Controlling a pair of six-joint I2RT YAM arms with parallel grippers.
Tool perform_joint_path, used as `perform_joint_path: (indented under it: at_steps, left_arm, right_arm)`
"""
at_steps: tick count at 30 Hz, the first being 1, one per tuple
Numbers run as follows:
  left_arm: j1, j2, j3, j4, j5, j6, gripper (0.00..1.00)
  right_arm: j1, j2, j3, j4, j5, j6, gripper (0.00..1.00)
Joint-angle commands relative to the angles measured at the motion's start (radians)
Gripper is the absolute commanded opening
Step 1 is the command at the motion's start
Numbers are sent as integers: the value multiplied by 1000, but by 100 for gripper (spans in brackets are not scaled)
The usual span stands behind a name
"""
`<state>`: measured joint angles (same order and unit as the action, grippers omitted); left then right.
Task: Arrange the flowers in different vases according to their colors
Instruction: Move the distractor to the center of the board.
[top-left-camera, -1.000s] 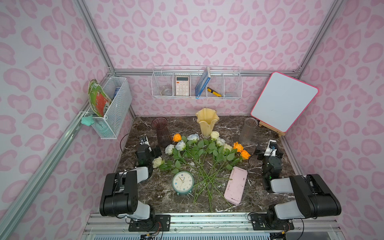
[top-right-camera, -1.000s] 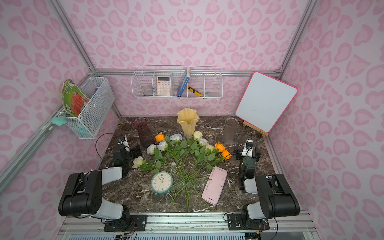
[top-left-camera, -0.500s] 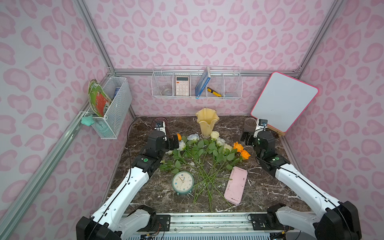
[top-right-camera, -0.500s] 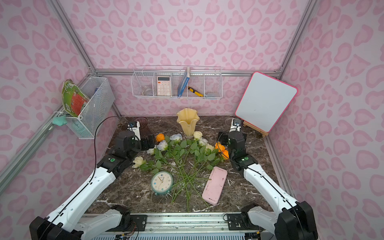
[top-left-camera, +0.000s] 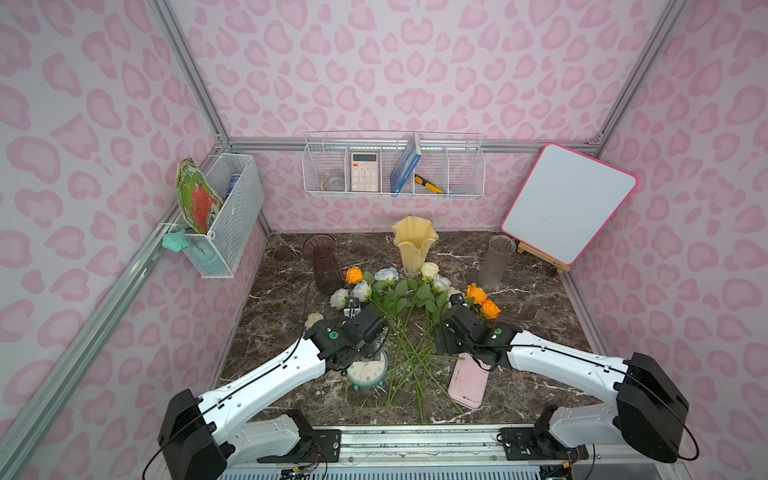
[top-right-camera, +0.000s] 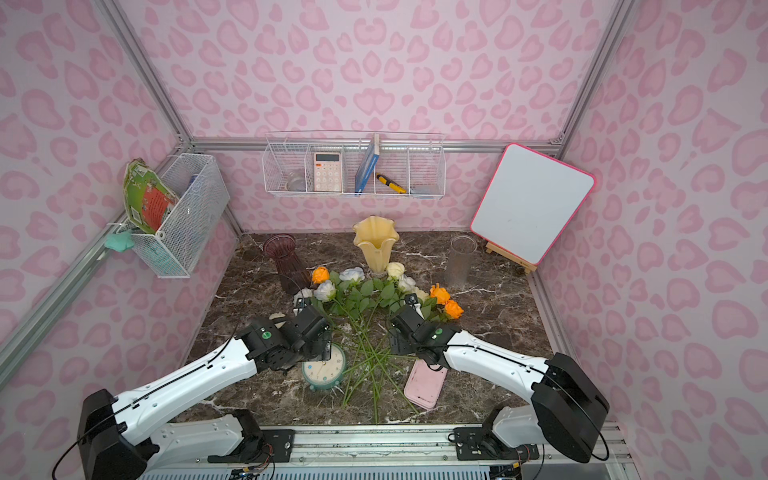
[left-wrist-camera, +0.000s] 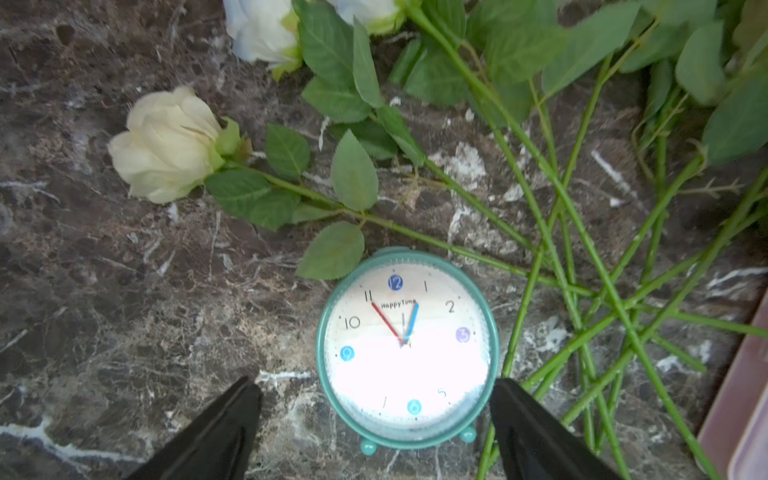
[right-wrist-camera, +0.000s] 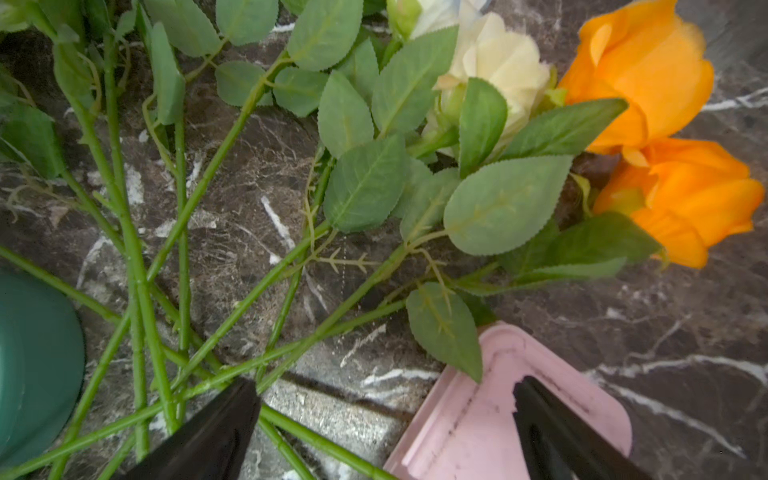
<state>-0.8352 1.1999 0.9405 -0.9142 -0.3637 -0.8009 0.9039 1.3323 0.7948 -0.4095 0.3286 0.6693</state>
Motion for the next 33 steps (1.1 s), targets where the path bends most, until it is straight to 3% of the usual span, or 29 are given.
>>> perform_joint_path:
  at_steps: [1,8,17,23,33]
  left_arm:
    - [-31,71,18,-38,-37,-98,89]
    - [-45,231,64,28,-30,-80,85]
    - [-51,434,114,129,38,-62,78]
    - [-51,490,103,92,8,-112,74]
    - [-44,498,34,117,3,-126,72]
  right_arm:
    - [18,-32,-27,-52,10,85,97]
    - [29,-79,-118,-63,-21,153,93]
    - [54,-16,-111,-90,-22,174,91]
    - [79,-8,-124,-107,-25,208,82]
    - [159,54,-116,-203,32,295,84]
